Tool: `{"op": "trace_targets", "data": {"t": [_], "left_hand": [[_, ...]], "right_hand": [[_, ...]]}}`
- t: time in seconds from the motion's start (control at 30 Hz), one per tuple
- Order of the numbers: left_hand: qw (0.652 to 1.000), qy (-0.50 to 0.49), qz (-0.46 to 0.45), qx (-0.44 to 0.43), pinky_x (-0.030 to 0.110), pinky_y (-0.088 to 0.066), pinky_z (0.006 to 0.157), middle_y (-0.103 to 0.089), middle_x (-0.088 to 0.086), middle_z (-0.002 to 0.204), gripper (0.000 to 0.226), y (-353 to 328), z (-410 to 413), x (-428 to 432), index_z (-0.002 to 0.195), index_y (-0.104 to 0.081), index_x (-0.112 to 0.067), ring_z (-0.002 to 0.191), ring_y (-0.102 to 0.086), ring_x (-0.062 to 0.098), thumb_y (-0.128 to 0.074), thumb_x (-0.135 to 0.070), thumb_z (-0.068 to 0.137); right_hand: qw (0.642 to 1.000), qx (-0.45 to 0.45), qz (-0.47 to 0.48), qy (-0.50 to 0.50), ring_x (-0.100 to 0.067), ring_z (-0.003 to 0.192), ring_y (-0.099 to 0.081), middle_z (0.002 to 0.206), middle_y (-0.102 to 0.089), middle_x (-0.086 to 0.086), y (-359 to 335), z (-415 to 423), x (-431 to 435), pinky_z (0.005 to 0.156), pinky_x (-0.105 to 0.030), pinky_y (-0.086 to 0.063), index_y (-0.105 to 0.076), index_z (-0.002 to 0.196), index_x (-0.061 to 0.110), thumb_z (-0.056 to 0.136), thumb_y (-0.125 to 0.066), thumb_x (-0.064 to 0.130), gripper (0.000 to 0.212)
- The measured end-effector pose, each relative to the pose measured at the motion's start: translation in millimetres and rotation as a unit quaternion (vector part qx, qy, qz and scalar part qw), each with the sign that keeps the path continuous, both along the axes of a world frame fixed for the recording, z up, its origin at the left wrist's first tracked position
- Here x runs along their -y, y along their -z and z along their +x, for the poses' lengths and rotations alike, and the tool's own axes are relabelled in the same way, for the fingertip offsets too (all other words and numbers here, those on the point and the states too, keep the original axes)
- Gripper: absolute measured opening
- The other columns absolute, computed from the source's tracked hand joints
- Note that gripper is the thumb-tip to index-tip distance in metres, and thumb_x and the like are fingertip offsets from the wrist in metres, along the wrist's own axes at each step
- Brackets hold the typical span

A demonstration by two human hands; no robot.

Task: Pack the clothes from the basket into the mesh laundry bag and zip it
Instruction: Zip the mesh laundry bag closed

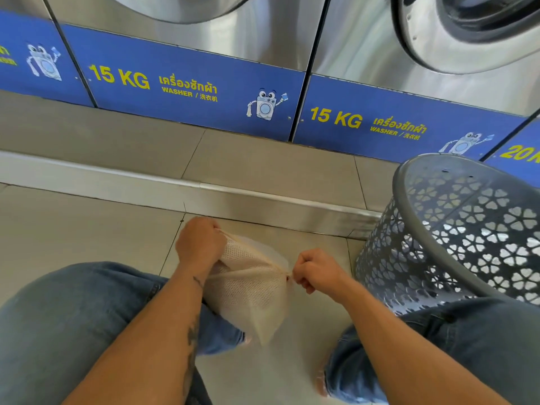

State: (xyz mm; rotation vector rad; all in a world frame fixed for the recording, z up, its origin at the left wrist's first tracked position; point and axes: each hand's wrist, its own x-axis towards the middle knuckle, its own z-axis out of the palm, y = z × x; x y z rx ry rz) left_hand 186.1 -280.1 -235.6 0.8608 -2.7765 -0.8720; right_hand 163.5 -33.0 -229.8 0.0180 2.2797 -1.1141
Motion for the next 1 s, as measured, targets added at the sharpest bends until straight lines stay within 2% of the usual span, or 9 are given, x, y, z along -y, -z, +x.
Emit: {"op": "trace_targets", "data": {"t": [0.1, 0.2, 0.37, 0.5, 0.6, 0.7, 0.83, 0.93, 1.0], "left_hand": [[0.999, -0.041, 0.004, 0.021, 0.031, -0.046, 0.066, -0.07, 0.005, 0.101, 0.026, 3.0, 4.3, 12.7, 0.096, -0.077, -0.019, 0.078, -0.055, 0.021, -0.054, -0.01, 0.085], [0.997, 0.006, -0.082, 0.007, 0.04, -0.048, 0.08, -0.06, 0.007, 0.114, 0.031, 1.8, 6.0, 7.3, 0.105, -0.071, -0.018, 0.098, -0.056, 0.027, -0.053, -0.008, 0.083], [0.956, 0.246, -0.146, -0.067, 0.038, -0.041, 0.096, -0.058, -0.006, 0.116, 0.033, -19.1, 12.7, -50.6, 0.113, -0.063, -0.027, 0.107, -0.051, 0.018, -0.055, -0.016, 0.083], [0.905, 0.405, -0.131, 0.016, 0.038, -0.044, 0.089, -0.059, -0.005, 0.114, 0.029, 1.6, 31.2, -88.5, 0.114, -0.063, -0.027, 0.104, -0.053, 0.021, -0.046, -0.025, 0.091], [0.897, 0.406, -0.146, 0.096, 0.038, -0.048, 0.082, -0.064, -0.003, 0.108, 0.031, 14.7, 42.2, -95.7, 0.105, -0.063, -0.025, 0.095, -0.056, 0.021, -0.038, -0.037, 0.091], [0.915, 0.368, -0.107, 0.123, 0.035, -0.05, 0.075, -0.066, -0.004, 0.099, 0.03, 16.0, 44.4, -98.4, 0.096, -0.061, -0.025, 0.087, -0.059, 0.019, -0.044, -0.048, 0.086], [0.907, 0.368, -0.137, 0.152, 0.036, -0.046, 0.086, -0.059, -0.004, 0.112, 0.053, 20.4, 50.0, -102.9, 0.113, -0.051, -0.025, 0.102, -0.054, 0.021, -0.057, -0.06, 0.073], [0.908, 0.348, -0.174, 0.158, 0.036, -0.038, 0.097, -0.048, -0.003, 0.122, 0.058, 28.8, 58.6, -108.6, 0.122, -0.039, -0.023, 0.113, -0.044, 0.022, -0.061, -0.044, 0.072], [0.918, 0.34, -0.157, 0.132, 0.033, -0.04, 0.092, -0.049, -0.005, 0.117, 0.051, 30.1, 59.1, -109.3, 0.115, -0.04, -0.025, 0.107, -0.044, 0.02, -0.062, -0.025, 0.069]], "right_hand": [[0.998, 0.039, -0.019, 0.038, -0.02, 0.057, -0.054, 0.071, -0.061, -0.017, 3.4, 6.4, -11.0, 0.052, -0.032, -0.049, -0.062, 0.074, 0.002, 0.076, -0.061, -0.005, 0.007], [0.995, 0.057, -0.051, 0.06, -0.021, 0.057, -0.052, 0.073, -0.057, -0.017, 2.7, 8.7, -12.3, 0.05, -0.03, -0.046, -0.061, 0.081, 0.005, 0.075, -0.059, -0.006, 0.012], [0.985, 0.086, -0.108, 0.107, -0.029, 0.067, -0.058, 0.078, -0.06, -0.021, 11.8, 8.2, -13.0, 0.067, -0.039, -0.059, -0.062, 0.084, 0.002, 0.075, -0.06, -0.009, 0.014], [0.979, 0.127, -0.118, 0.108, -0.028, 0.077, -0.066, 0.087, -0.067, -0.02, 20.7, 15.3, -14.2, 0.076, -0.038, -0.063, -0.068, 0.095, -0.002, 0.083, -0.064, -0.011, 0.016], [0.985, 0.119, -0.076, 0.097, -0.023, 0.076, -0.068, 0.087, -0.071, -0.017, 28.1, 21.6, -13.7, 0.079, -0.04, -0.064, -0.073, 0.099, -0.005, 0.086, -0.068, -0.005, 0.014], [0.991, 0.092, -0.042, 0.085, -0.016, 0.073, -0.062, 0.084, -0.066, -0.011, 31.5, 24.4, -11.7, 0.067, -0.029, -0.059, -0.074, 0.101, -0.005, 0.088, -0.07, 0.005, 0.017], [0.987, 0.107, -0.063, 0.104, -0.015, 0.069, -0.058, 0.081, -0.063, -0.009, 33.4, 23.2, -8.9, 0.065, -0.027, -0.054, -0.074, 0.093, 0.003, 0.088, -0.071, 0.003, 0.007], [0.984, 0.125, -0.082, 0.098, -0.018, 0.073, -0.06, 0.081, -0.065, -0.009, 35.0, 23.6, -6.8, 0.074, -0.031, -0.057, -0.072, 0.085, 0.009, 0.088, -0.071, 0.002, 0.008], [0.984, 0.127, -0.087, 0.091, -0.017, 0.071, -0.062, 0.079, -0.065, -0.008, 36.3, 24.9, -6.8, 0.072, -0.031, -0.058, -0.07, 0.083, 0.01, 0.088, -0.068, -0.002, 0.012]]}}
